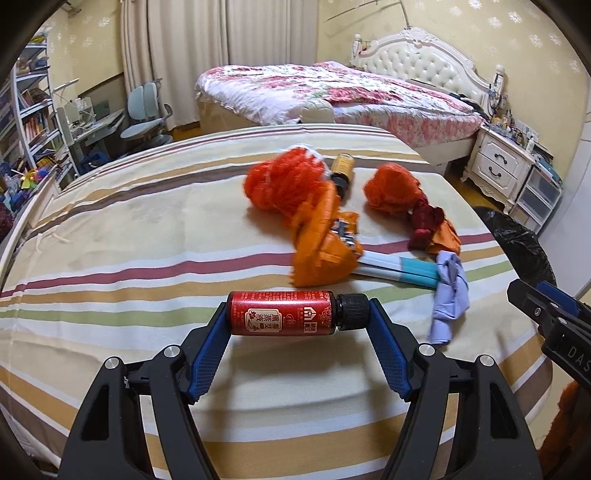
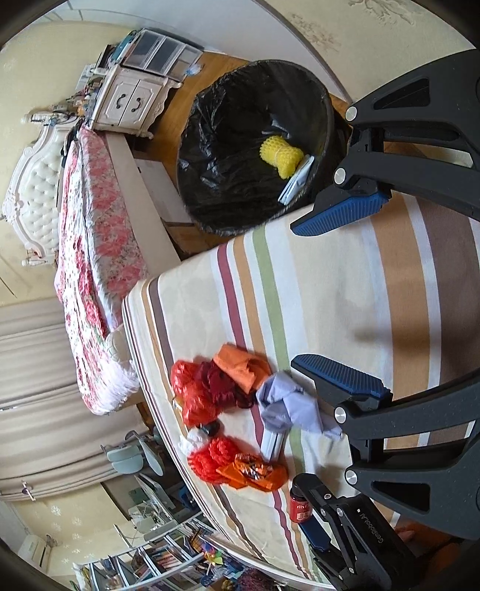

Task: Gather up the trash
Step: 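Lift the red bottle with the left tool while the right tool grasps the lavender cloth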

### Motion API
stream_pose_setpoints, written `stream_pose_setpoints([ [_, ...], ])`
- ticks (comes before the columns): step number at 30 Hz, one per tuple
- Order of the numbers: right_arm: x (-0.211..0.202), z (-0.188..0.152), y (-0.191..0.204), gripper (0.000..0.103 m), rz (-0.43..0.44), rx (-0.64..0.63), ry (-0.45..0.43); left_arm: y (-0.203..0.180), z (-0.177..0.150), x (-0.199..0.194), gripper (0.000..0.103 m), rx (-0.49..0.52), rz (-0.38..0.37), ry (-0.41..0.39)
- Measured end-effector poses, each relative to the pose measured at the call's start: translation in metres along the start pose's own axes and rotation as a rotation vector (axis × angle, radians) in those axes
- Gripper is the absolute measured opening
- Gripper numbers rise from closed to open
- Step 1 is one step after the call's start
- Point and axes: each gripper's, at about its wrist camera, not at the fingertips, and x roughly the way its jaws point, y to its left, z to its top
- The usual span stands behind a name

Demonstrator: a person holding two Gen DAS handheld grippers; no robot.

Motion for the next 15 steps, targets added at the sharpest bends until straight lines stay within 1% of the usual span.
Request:
stream_pose_setpoints([
  [8, 0.005, 0.002, 0.04, 0.065, 0.056, -0.069, 0.018, 0.029, 0.0, -0.002, 0.071, -0.033, 0.066, -0.029],
  [11, 0.014, 0.0, 0.054, 0.065, 0.066, -0.096, 0.041, 0.039, 0.0, 0.0, 0.071, -0.057, 0.076, -0.021],
  [15, 0.022, -0.003, 0.063, 0.065, 0.063, -0.117, 0.068, 0.05, -0.002, 0.001, 0.071, -0.081, 0.077, -0.013],
])
